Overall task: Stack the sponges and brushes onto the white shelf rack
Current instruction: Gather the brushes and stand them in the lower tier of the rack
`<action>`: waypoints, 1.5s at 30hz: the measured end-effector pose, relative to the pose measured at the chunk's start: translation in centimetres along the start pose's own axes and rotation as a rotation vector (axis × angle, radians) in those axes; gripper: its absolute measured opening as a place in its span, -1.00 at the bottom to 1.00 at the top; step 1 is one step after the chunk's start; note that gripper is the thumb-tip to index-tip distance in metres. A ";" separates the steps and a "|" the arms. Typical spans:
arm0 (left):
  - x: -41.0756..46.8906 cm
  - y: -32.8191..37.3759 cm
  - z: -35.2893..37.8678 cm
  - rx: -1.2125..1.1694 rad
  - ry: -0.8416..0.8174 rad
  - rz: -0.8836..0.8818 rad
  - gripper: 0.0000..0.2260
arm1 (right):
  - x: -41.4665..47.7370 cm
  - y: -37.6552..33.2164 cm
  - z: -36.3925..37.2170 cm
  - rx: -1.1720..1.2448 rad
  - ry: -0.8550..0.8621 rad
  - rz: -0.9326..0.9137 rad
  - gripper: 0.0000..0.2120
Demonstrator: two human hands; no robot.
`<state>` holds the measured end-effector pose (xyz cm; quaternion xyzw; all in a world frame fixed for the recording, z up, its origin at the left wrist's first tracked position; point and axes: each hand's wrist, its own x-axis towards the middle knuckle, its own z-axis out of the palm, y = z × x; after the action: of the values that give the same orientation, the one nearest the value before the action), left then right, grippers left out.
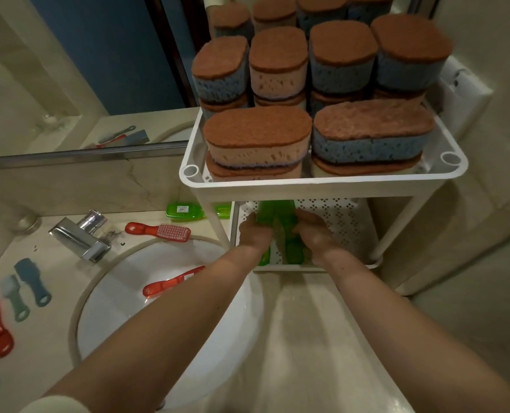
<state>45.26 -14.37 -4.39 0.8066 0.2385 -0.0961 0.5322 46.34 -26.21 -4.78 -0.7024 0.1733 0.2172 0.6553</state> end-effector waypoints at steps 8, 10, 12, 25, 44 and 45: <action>-3.2 -2.5 0.0 0.644 -0.094 0.433 -0.56 | -0.6 0.3 0.3 0.121 -0.016 0.012 -0.65; -3.4 -2.7 -0.1 0.761 -0.155 0.455 -0.59 | -0.4 0.5 0.2 0.144 -0.018 0.000 -0.63; -3.0 -2.6 -0.2 0.849 -0.209 0.418 -0.56 | -0.5 0.8 0.3 0.122 -0.024 -0.012 -0.64; -1.5 -2.5 0.2 0.858 -0.269 0.090 -0.37 | -0.7 0.5 2.3 -0.191 -0.082 -0.029 -0.74; -6.5 -4.3 -2.6 0.869 -0.215 0.390 -0.57 | -4.3 1.2 2.9 -0.045 0.052 -0.140 -0.61; -7.1 -4.8 -2.9 0.792 -0.202 0.424 -0.59 | -4.9 1.7 3.0 -0.015 0.125 -0.192 -0.68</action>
<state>36.46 -12.23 -4.18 0.9655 -0.0401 -0.1468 0.2115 41.06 -23.56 -3.78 -0.7328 0.1440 0.1105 0.6557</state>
